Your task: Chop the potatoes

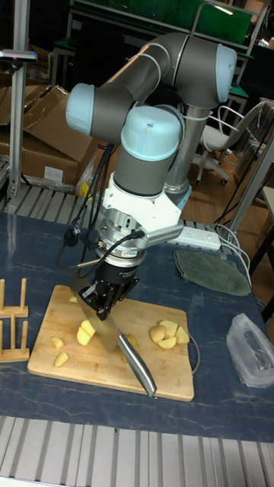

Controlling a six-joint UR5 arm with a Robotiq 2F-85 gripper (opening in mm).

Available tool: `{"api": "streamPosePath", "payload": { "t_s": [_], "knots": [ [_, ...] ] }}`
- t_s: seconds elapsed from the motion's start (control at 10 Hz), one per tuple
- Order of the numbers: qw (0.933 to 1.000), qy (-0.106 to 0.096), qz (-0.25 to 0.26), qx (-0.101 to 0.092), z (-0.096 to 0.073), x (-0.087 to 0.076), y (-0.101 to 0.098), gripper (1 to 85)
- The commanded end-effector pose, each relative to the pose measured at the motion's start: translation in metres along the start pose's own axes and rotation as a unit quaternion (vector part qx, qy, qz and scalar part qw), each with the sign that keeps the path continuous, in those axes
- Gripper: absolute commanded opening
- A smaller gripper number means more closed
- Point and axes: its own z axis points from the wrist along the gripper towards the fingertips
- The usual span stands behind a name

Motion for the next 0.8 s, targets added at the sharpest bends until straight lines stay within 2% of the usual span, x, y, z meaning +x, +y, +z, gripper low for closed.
{"api": "streamPosePath", "payload": {
  "t_s": [0.0,0.7],
  "knots": [
    [0.9994,0.027,0.019,0.006,-0.003,0.012,-0.002,1.0],
    [0.995,0.099,-0.014,-0.004,-0.001,0.05,0.004,1.0]
  ]
}}
